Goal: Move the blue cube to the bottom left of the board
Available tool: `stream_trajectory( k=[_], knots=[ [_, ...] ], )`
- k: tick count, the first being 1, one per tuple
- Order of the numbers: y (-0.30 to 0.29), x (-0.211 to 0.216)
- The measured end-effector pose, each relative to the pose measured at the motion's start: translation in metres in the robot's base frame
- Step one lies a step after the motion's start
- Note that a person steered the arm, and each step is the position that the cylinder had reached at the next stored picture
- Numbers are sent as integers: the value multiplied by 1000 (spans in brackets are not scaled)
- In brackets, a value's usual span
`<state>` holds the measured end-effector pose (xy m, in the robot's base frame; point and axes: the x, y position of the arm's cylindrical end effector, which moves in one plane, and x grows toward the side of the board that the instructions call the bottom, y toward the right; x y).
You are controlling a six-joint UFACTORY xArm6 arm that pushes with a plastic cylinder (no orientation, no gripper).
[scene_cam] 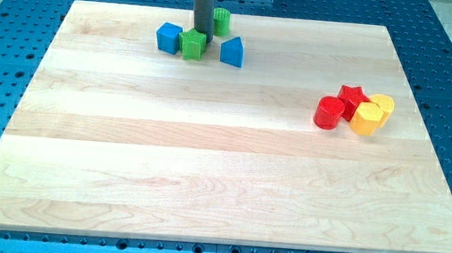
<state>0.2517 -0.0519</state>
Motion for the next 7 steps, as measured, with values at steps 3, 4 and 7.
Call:
stream_trajectory(
  k=[3, 4, 7],
  knots=[
    [-147, 85],
    [-148, 29],
    [-81, 139]
  ],
)
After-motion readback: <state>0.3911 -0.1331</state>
